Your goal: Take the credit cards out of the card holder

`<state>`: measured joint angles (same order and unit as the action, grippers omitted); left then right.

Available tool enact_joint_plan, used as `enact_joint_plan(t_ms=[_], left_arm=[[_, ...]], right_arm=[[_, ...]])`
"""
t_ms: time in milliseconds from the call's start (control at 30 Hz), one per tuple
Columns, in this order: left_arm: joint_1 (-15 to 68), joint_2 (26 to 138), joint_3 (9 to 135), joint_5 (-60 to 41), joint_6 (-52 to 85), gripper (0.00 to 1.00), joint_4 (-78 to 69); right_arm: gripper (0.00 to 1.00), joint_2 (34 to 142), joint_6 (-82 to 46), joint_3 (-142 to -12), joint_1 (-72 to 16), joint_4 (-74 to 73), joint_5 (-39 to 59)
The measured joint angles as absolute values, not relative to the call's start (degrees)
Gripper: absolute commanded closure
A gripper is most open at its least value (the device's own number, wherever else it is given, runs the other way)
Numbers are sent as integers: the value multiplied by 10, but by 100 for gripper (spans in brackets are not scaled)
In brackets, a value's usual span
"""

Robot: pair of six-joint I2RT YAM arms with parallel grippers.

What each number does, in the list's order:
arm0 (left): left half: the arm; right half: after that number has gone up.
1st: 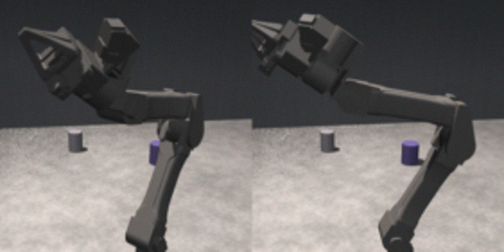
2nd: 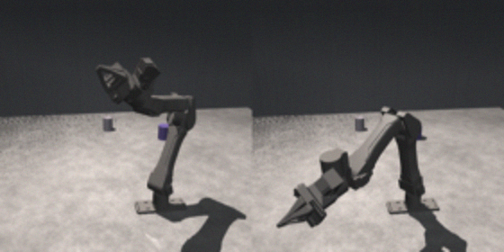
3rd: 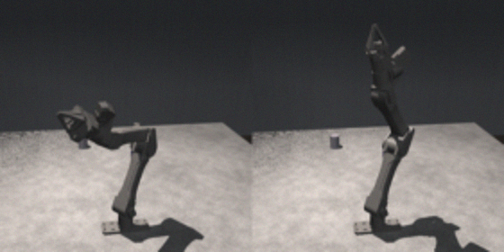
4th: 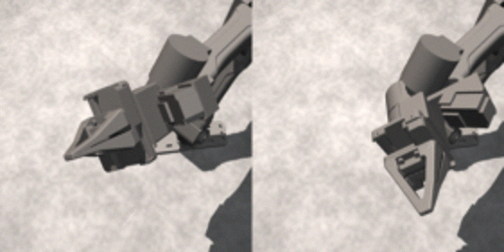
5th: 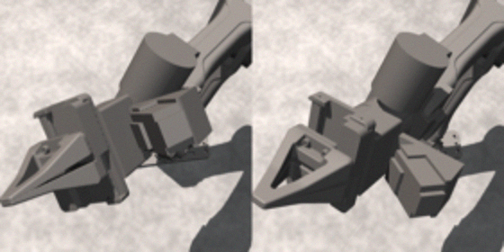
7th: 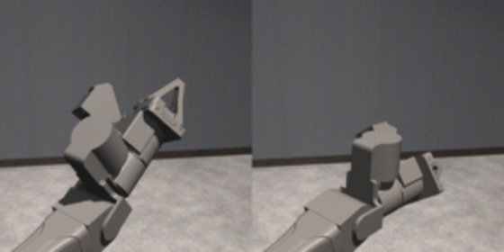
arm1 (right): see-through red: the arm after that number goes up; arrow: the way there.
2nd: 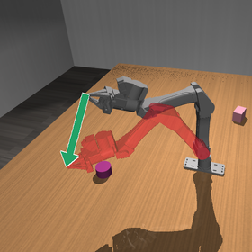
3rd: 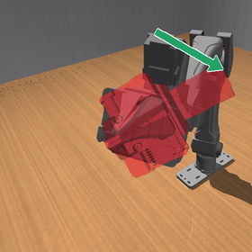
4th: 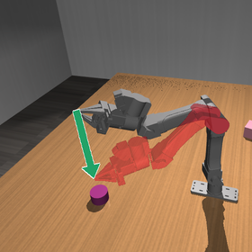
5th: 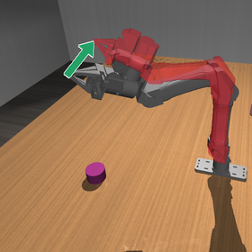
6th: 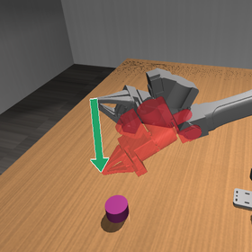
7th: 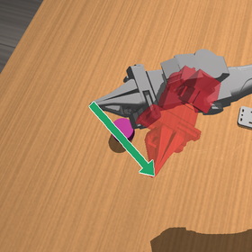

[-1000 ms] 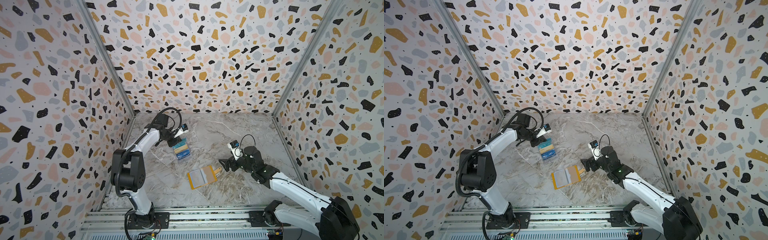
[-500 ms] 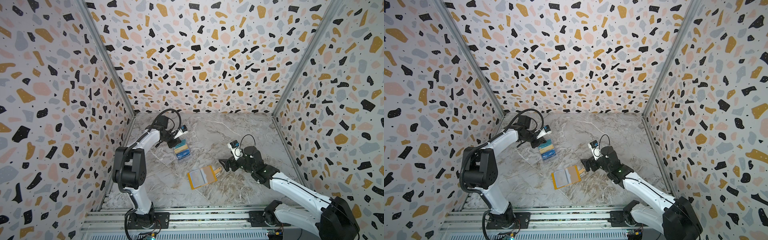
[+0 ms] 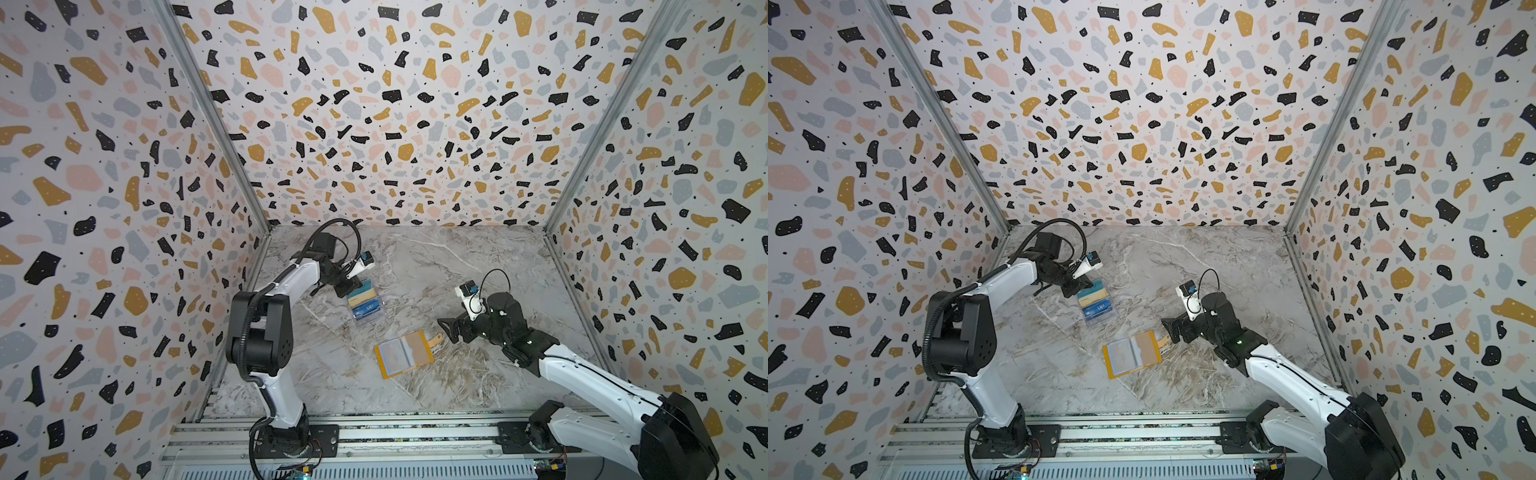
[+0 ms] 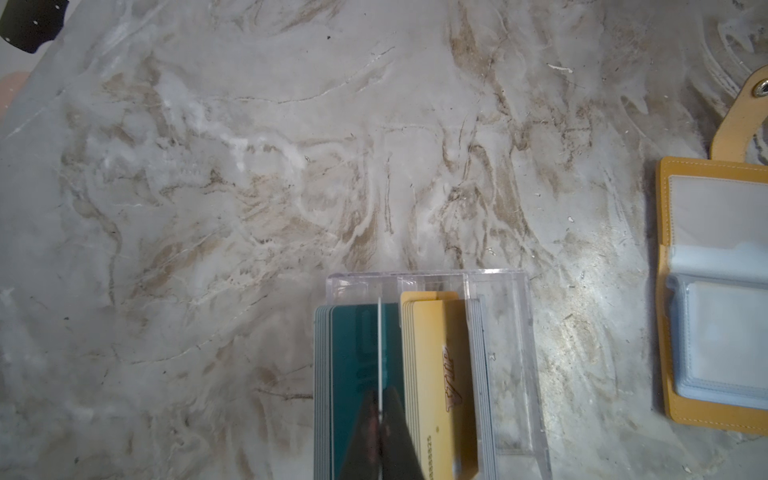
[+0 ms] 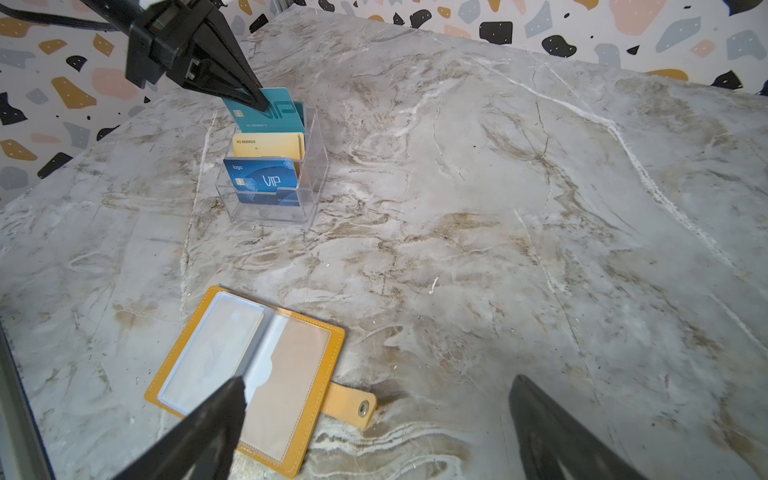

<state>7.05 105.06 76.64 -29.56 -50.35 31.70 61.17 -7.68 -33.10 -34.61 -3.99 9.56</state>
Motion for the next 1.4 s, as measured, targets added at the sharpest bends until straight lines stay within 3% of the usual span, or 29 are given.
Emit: enact_joint_plan(t_ms=[1000,1400], left_arm=[[68,1071,763,-296,-503,99,315],[68,1073,763,-293,-497,93,312]], right_arm=[[0,635,-76,-340,-346,-33,109],[0,637,-76,-340,-346,-32,112]])
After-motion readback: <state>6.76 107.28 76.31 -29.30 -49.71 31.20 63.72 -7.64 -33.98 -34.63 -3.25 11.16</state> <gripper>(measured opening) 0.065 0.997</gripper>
